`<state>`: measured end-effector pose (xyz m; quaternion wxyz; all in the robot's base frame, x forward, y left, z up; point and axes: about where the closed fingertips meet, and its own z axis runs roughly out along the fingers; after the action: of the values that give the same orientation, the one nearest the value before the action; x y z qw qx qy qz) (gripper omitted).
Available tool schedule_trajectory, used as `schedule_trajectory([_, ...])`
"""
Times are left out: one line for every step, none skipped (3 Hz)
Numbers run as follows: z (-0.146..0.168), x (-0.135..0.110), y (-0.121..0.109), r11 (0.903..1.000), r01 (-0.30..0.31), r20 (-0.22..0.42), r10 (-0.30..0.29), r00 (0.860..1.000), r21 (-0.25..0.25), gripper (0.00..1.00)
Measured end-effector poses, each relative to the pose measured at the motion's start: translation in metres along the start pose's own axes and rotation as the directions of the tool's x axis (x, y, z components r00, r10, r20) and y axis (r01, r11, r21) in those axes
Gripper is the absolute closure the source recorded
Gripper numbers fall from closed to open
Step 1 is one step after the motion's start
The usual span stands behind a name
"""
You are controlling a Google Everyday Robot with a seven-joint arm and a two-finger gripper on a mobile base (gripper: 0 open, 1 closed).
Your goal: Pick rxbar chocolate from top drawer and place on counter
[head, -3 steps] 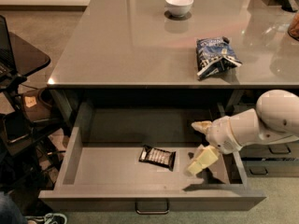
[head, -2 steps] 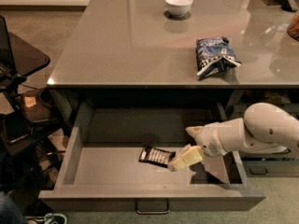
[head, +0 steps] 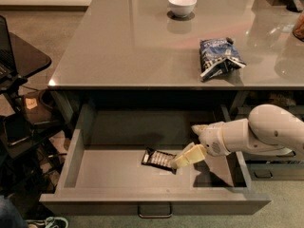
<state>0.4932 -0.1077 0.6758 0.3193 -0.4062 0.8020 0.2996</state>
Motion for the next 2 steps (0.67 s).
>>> schedule_trajectory([0.017,0.009,0.007,0.9993,-0.029,0.026,0.028,0.999,0.024,0.00])
schedule_trajectory([0.050,0.018,0.027,0.9962,-0.080,0.048,0.078,0.996,0.035,0.00])
